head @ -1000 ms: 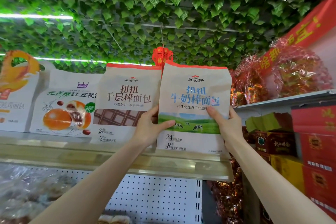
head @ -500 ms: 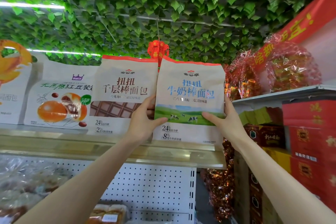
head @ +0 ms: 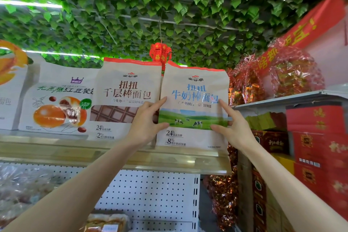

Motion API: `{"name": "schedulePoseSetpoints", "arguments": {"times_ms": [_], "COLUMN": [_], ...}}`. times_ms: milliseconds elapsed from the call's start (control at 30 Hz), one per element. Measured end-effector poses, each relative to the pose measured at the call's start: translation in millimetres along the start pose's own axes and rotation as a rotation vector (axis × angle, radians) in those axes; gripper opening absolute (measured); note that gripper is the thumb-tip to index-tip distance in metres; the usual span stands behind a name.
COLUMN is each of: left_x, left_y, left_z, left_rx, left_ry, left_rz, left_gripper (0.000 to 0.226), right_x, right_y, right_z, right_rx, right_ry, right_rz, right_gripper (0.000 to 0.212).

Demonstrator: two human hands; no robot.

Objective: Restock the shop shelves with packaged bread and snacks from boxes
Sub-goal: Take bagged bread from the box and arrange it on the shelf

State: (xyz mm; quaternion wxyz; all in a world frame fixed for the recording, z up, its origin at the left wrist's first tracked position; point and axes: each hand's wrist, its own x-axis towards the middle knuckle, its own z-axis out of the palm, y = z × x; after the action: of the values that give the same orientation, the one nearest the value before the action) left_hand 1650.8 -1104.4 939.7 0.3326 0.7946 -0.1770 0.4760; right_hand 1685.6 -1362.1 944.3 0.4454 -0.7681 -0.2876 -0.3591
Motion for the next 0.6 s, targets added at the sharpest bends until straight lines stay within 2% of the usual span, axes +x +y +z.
{"name": "schedulePoseSetpoints", "arguments": {"times_ms": [367,600], "left_x": [8,10], "left_y": [-7,-11], "left_z": [3,7], "left_rx": [0.206,0.238], "left_ry": [0.046,0.075], "left_rz": [0.033,0.033], "left_gripper": [0.077,0.075], "right_x": [8,13], "right_y": [10,16], "right_z": [10,17], "right_rx": [-0.042,-0.065], "right_ry": [-0.002,-0.001], "right_rz": [-0.010,0.011], "right_gripper": [0.082,0.084]}}
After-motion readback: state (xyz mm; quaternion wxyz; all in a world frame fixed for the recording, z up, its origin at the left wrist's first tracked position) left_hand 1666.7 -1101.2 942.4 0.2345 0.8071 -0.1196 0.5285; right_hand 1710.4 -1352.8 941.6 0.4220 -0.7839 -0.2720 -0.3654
